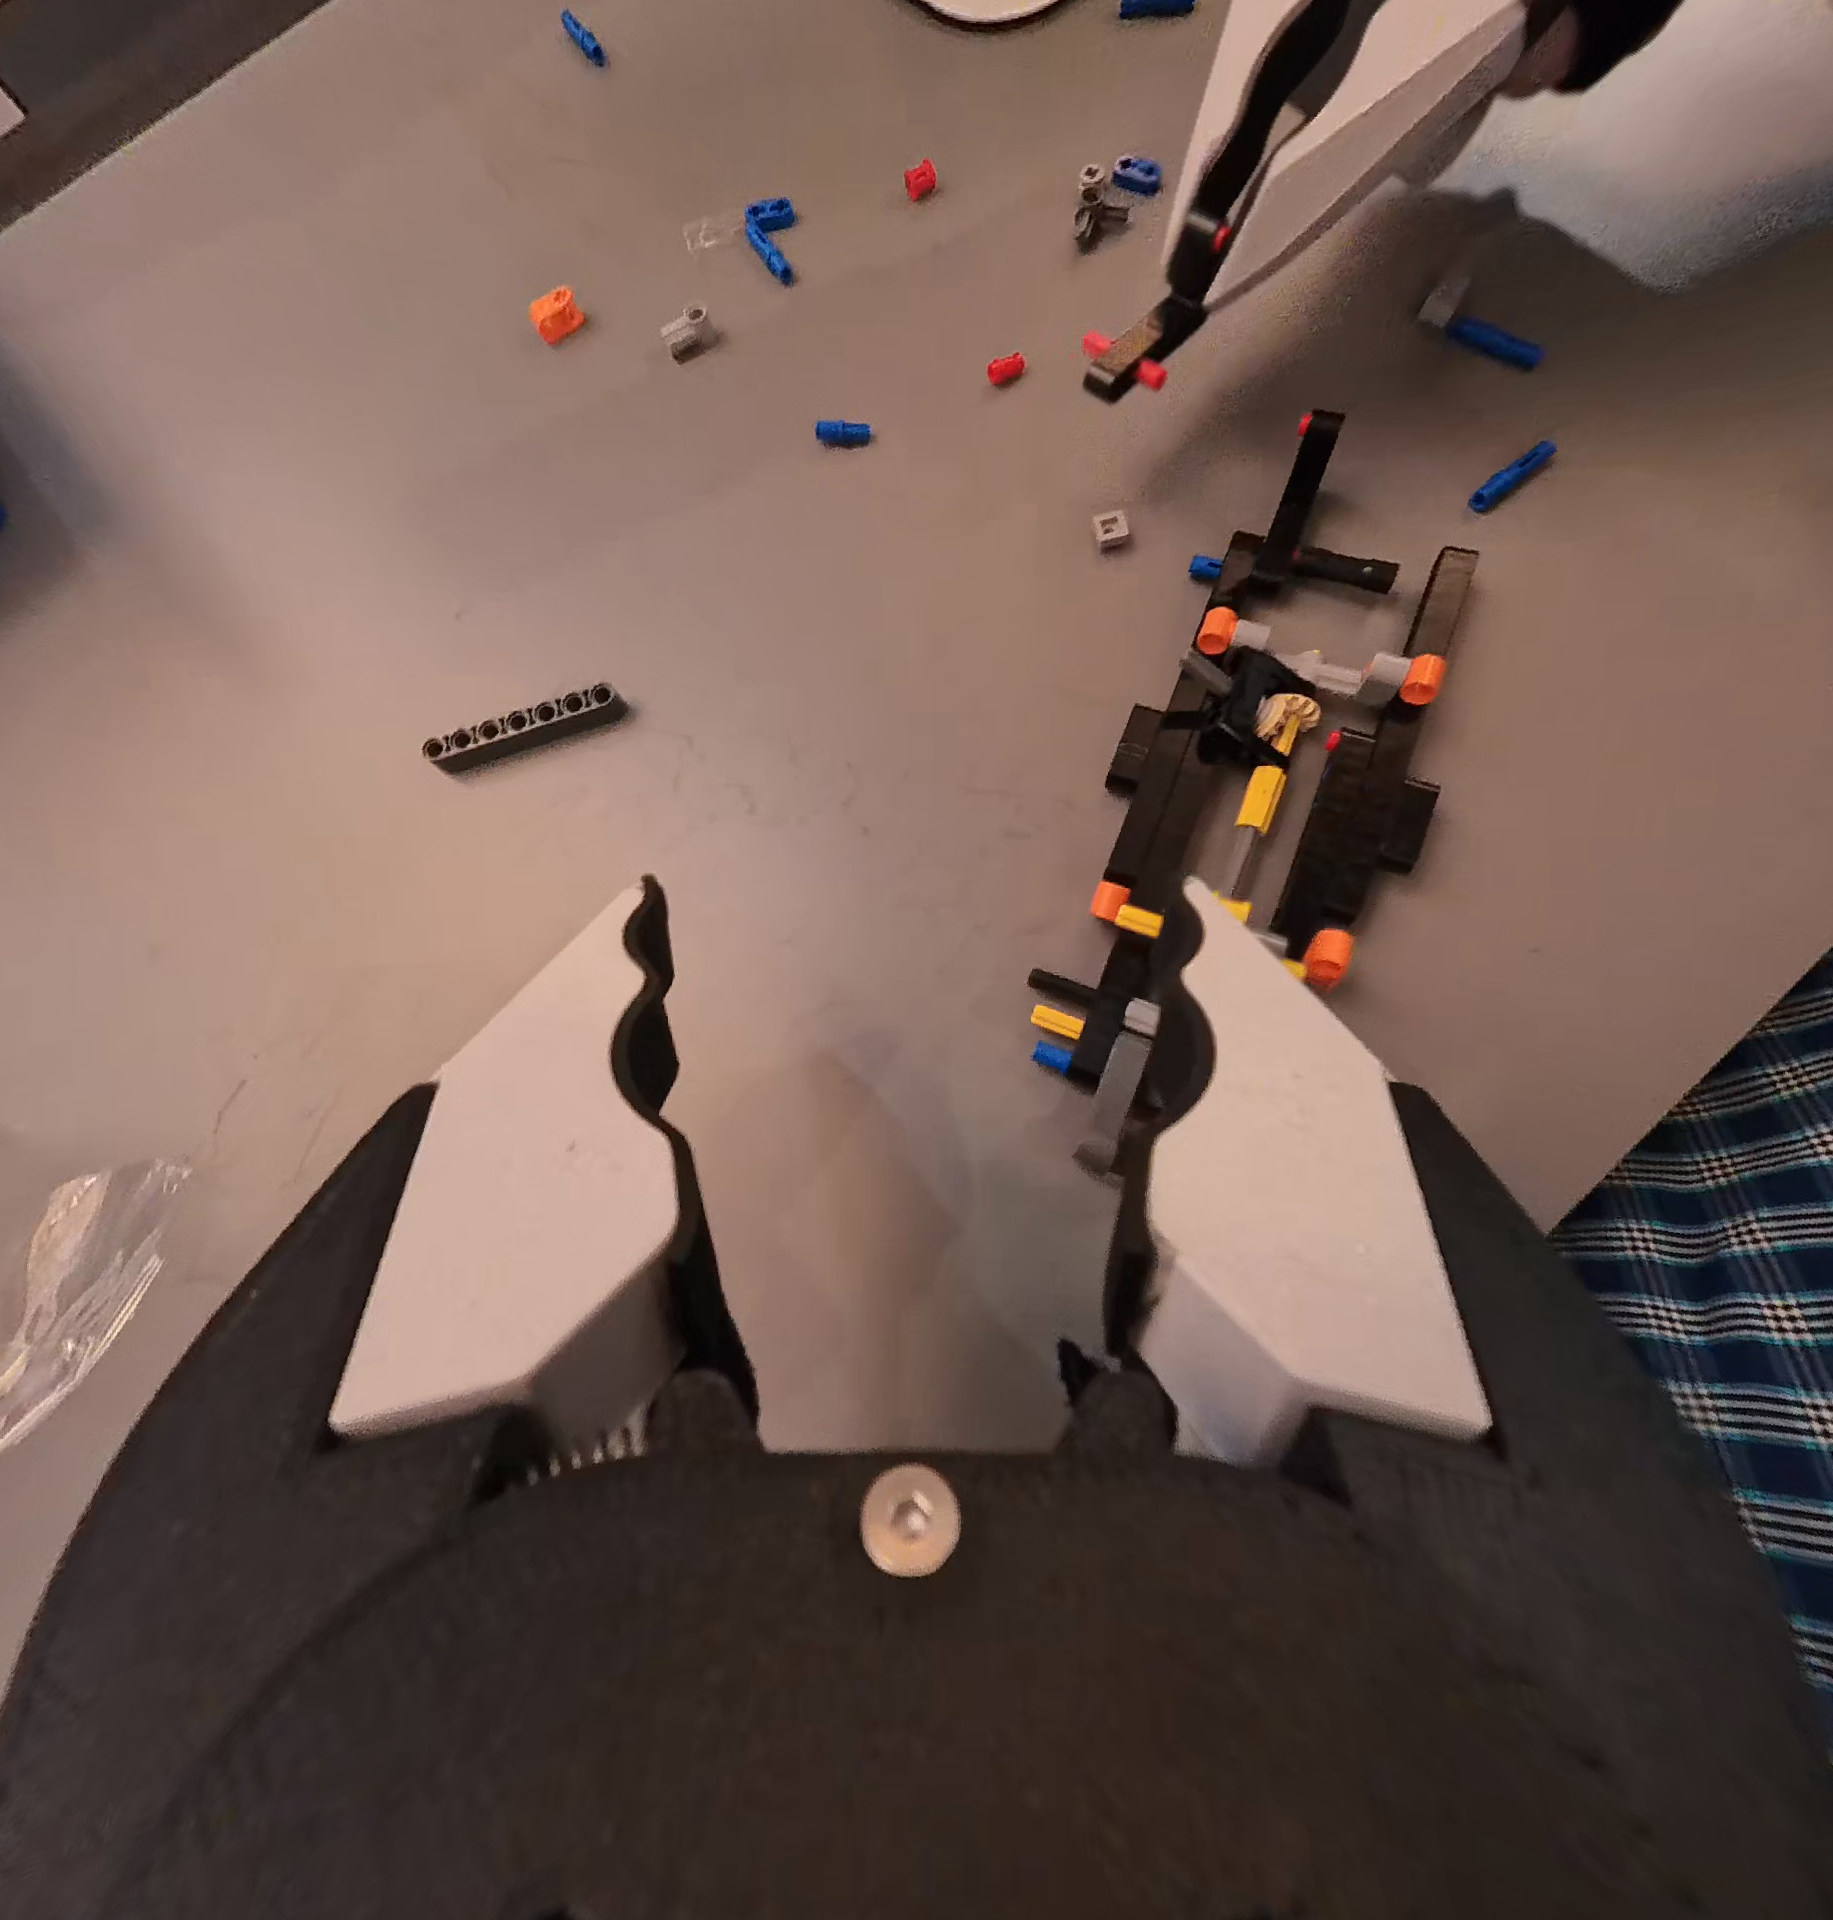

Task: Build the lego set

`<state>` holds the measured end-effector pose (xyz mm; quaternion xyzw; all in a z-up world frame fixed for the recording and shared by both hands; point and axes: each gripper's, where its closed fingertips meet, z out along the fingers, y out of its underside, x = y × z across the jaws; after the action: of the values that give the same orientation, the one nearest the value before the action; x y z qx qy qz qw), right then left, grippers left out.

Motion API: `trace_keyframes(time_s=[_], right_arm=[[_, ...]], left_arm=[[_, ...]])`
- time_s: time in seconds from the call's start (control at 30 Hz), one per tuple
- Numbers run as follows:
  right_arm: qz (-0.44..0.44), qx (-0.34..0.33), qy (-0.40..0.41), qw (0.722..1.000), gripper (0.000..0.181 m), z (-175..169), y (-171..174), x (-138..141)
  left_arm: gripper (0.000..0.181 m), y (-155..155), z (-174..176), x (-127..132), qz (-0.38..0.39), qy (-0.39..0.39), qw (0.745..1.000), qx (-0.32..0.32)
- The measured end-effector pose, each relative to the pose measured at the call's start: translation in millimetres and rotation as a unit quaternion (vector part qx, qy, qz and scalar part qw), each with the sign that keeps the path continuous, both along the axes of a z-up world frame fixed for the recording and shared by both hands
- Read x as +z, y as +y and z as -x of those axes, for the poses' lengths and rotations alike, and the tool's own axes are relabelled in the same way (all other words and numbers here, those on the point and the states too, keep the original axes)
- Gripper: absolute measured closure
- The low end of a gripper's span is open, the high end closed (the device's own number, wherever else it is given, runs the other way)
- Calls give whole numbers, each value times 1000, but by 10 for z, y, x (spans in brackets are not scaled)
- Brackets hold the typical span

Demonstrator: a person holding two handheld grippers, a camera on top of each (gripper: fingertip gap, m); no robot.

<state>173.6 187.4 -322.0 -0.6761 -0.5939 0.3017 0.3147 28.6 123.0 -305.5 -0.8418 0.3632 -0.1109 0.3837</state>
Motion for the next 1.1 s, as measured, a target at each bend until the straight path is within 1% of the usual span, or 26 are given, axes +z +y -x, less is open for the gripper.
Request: trace_keyframes(time_s=[0.17, 0.3, 0.4, 0.57, 0.77, 0.87, 0.93, 1.0, 1.1], right_arm=[[-34, 36, 6, 999, 174, -124, -221, 232], [-55, 78, -1, 995, 174, -196, -463, 302], [-49, 99, -6, 994, 174, -213, -600, 281], [-64, 112, -15, 992, 175, -223, -692, 195], [-74, 123, -12, 990, 175, -246, -760, 181], [-63, 126, -23, 990, 175, -275, -775, 130], [-51, 128, -35, 990, 175, -297, -782, 79], [-37, 135, -45, 989, 175, -310, -813, 29], [-39, 127, -66, 989, 175, -317, -771, -41]], left_arm=[[88, -47, -131, 37, -1, -3, 1000, -22], [87, -103, -286, 74, -5, 1, 999, -47], [87, -139, -412, 100, -8, 3, 998, -63], [88, -200, -587, 117, -10, 13, 996, -88], [88, -272, -790, 83, -7, 28, 993, -117], [88, -297, -876, 18, 4, 40, 991, -128], [86, -342, -942, -64, 26, 49, 988, -142], [85, -380, -997, -164, 41, 69, 984, -159], [86, -416, -1072, -288, 45, 106, 976, -186]])
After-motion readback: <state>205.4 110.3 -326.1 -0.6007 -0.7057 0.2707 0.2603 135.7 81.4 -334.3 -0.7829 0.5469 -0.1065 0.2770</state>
